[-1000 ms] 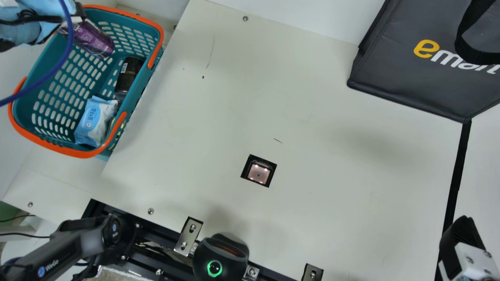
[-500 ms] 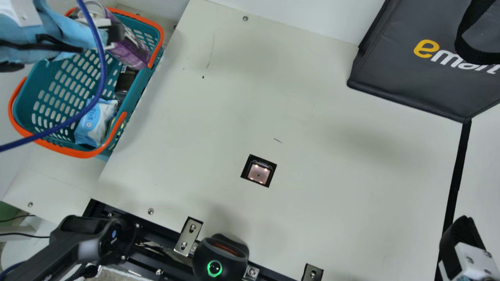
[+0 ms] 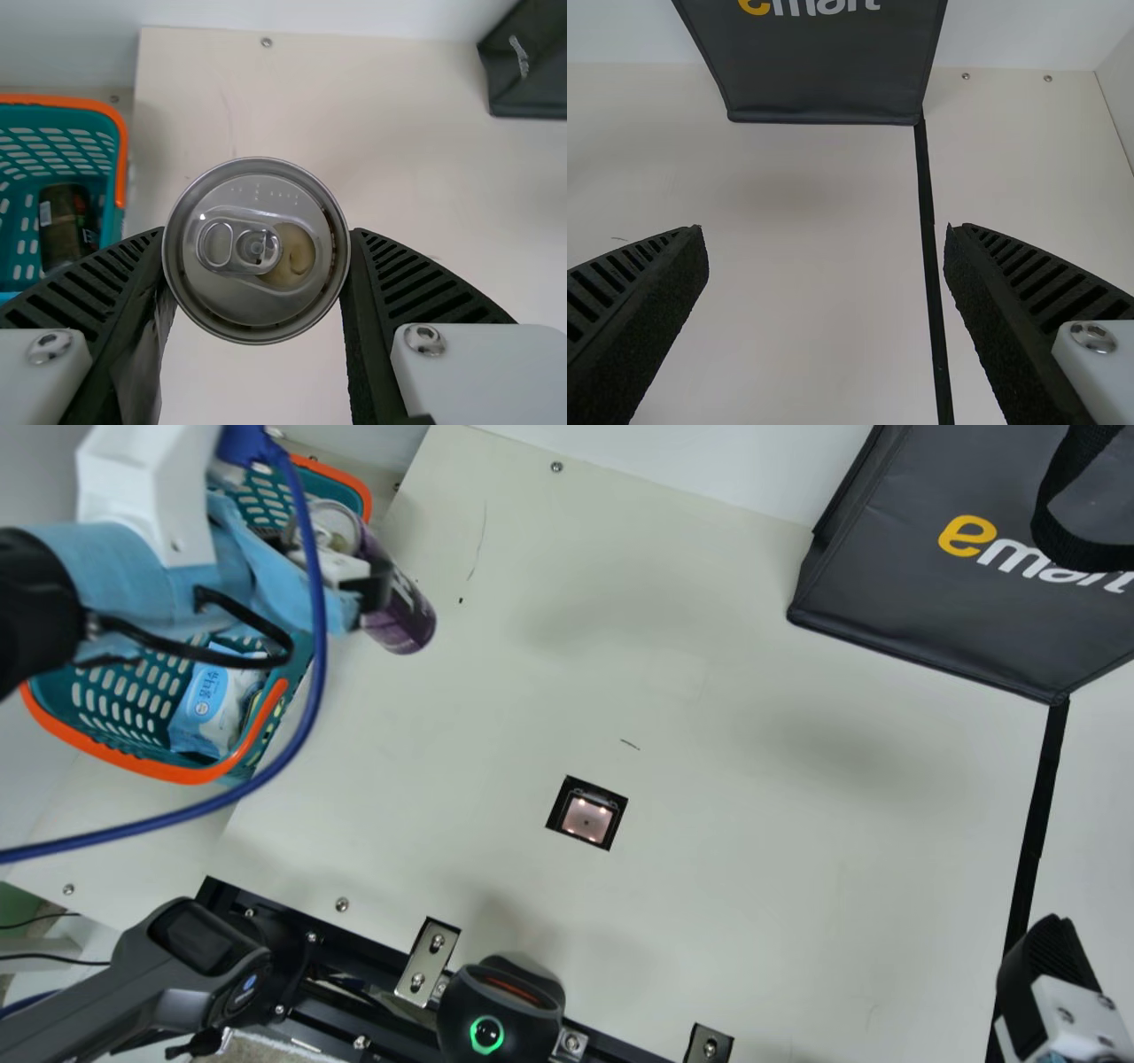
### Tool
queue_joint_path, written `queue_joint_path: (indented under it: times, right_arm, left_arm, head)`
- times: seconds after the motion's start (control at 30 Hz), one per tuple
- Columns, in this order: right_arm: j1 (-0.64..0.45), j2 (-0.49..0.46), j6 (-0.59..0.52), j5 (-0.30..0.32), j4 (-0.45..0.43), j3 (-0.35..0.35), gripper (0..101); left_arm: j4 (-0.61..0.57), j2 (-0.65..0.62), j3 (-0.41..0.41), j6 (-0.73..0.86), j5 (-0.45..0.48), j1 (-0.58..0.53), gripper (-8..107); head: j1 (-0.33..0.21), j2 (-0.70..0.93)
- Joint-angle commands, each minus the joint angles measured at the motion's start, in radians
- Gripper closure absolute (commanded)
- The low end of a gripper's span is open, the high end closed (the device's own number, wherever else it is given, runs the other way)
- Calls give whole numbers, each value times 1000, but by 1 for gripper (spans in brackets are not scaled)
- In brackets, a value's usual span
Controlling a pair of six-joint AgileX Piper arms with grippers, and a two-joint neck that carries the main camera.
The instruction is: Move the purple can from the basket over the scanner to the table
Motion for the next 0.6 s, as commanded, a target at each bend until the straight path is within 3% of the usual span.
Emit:
queue_joint_path:
  times: [0.0, 0.57]
  right_arm:
    - [0, 0, 0, 0, 0, 0, 6]
    - [0, 0, 0, 0, 0, 0, 6]
  left_arm:
    - [44, -1, 5, -79, 5, -137, 107]
    - [266, 74, 63, -538, 44, -622, 107]
  head:
    - [-29, 2]
    - [-29, 2]
